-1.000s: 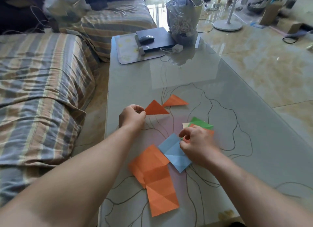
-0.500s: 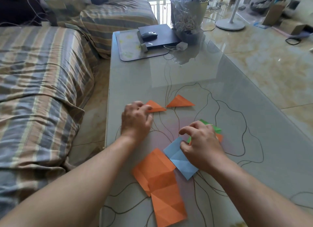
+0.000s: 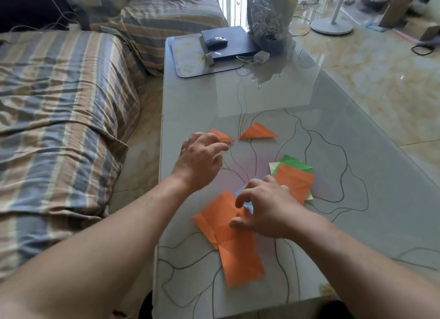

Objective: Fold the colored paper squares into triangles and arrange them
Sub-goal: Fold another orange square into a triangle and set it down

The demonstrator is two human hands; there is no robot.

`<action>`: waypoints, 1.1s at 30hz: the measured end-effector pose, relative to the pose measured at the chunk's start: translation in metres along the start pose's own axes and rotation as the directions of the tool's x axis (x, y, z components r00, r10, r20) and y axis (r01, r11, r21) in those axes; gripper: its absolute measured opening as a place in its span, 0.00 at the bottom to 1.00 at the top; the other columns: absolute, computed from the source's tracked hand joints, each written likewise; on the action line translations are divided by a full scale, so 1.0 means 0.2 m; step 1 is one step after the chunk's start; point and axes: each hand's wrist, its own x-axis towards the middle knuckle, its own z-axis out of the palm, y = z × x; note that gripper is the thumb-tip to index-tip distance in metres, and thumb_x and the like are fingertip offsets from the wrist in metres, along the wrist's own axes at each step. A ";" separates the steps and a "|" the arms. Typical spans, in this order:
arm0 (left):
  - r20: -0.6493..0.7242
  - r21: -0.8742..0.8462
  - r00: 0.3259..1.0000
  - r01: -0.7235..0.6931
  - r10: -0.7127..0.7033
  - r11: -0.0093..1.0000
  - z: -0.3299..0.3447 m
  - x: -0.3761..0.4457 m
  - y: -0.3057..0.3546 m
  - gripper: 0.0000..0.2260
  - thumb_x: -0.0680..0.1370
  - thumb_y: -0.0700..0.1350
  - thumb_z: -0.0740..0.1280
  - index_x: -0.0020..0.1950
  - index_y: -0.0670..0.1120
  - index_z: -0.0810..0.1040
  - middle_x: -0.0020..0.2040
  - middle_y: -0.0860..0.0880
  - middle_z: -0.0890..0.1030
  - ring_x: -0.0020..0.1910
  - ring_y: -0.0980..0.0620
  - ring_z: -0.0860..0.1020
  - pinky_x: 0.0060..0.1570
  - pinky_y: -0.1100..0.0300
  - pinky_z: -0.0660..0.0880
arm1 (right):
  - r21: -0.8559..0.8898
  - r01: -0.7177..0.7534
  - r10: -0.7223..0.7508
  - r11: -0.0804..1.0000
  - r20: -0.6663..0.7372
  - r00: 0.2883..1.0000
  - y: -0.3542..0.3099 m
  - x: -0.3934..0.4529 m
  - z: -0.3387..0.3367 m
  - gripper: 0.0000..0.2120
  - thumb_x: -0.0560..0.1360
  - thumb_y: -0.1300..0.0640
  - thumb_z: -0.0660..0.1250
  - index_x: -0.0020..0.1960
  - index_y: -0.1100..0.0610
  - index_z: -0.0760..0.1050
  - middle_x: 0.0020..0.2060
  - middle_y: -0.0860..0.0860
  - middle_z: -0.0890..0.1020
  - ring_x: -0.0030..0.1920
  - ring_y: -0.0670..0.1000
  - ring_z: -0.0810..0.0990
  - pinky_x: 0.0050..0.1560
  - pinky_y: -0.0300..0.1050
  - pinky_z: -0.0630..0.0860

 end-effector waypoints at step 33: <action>0.728 -0.647 0.599 0.761 -0.333 -0.043 -0.47 -0.38 0.50 0.11 0.81 0.34 0.66 0.63 0.40 0.79 0.43 0.41 0.84 0.38 0.49 0.83 0.36 0.59 0.81 | 0.987 -0.161 0.259 0.004 0.155 0.953 0.10 -0.20 -0.13 0.14 0.79 0.65 0.70 0.64 0.57 0.75 0.36 0.55 0.82 0.29 0.50 0.76 0.30 0.41 0.69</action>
